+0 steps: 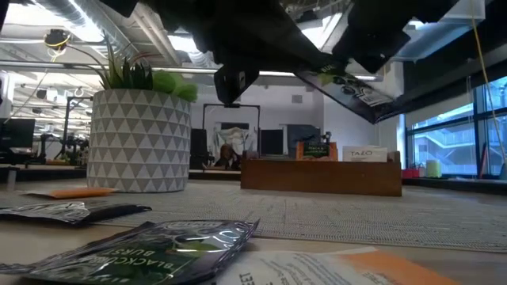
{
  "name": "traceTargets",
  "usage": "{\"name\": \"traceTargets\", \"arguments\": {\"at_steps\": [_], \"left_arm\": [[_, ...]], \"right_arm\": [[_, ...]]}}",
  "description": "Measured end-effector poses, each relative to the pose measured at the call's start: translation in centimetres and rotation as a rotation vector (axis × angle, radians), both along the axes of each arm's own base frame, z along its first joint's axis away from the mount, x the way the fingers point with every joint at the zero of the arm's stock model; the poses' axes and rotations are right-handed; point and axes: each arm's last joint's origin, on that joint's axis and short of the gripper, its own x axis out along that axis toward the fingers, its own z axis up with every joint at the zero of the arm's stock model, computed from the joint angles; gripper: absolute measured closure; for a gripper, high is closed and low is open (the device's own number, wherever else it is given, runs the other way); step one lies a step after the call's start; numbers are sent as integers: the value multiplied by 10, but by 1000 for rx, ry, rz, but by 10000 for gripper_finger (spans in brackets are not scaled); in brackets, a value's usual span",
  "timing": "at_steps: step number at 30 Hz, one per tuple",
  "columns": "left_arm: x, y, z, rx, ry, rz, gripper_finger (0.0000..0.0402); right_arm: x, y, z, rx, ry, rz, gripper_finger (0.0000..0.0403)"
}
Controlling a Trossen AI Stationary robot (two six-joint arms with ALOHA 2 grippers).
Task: Pick & Place Tea
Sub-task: Put the violet tea bag into the left section of the wooden organizer
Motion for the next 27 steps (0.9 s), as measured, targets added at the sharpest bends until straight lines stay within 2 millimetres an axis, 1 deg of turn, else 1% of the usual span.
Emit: {"name": "traceTargets", "arguments": {"at_steps": [6,10,13,17,27], "left_arm": [[0,-1,0,4,-2,-15,399],[-1,-2,0,-25,9,-57,399],[-1,-2,0,-33,12,-52,399],[0,-2,0,-35,9,-50,399],[1,-2,3,-37,-26,-45,398]], "right_arm": [[0,-1,0,-24,-8,-27,268],[3,0,4,-65,-80,21,274],[4,1,5,-94,-104,49,275],[4,1,5,-94,-100,59,275],[1,0,1,-44,-34,3,281]]}}
